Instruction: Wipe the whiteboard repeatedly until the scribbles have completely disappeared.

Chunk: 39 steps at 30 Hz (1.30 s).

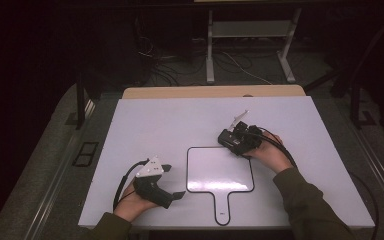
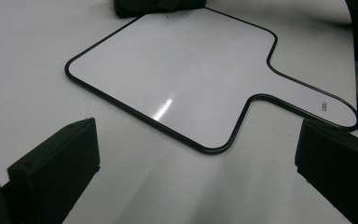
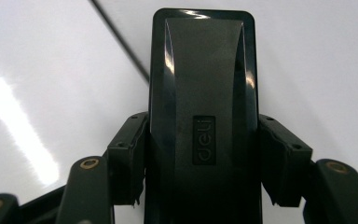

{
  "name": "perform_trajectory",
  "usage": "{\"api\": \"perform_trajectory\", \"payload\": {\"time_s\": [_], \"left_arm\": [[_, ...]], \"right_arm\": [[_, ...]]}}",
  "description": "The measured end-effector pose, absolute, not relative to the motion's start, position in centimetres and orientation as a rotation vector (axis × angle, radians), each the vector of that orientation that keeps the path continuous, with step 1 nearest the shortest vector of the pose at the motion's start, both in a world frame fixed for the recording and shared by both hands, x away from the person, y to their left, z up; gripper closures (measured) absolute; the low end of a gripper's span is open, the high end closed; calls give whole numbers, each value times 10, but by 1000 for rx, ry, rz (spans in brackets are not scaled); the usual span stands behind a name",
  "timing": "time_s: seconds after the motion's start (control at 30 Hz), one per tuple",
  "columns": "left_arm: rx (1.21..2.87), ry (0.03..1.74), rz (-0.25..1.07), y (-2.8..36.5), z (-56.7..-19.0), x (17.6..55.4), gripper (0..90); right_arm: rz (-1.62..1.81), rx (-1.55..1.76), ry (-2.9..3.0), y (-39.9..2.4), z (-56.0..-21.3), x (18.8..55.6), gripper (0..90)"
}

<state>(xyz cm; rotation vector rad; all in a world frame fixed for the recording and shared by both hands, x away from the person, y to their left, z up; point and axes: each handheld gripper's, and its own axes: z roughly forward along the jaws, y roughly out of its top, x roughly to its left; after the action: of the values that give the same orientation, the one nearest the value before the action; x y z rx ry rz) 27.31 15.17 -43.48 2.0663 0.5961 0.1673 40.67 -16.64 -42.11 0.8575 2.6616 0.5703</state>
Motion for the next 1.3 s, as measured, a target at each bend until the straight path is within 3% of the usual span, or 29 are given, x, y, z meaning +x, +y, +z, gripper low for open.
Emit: {"api": "perform_trajectory", "payload": {"time_s": [0.33,0.8,1.3], "left_arm": [[2067,594,170,151,-434,273,0],[2066,598,167,152,-435,273,0],[2067,599,167,151,-435,273,0]], "right_arm": [[612,744,2717,-157,-421,377,387],[574,921,2626,-188,-422,412,388],[646,714,2756,-143,-422,374,387]]}}
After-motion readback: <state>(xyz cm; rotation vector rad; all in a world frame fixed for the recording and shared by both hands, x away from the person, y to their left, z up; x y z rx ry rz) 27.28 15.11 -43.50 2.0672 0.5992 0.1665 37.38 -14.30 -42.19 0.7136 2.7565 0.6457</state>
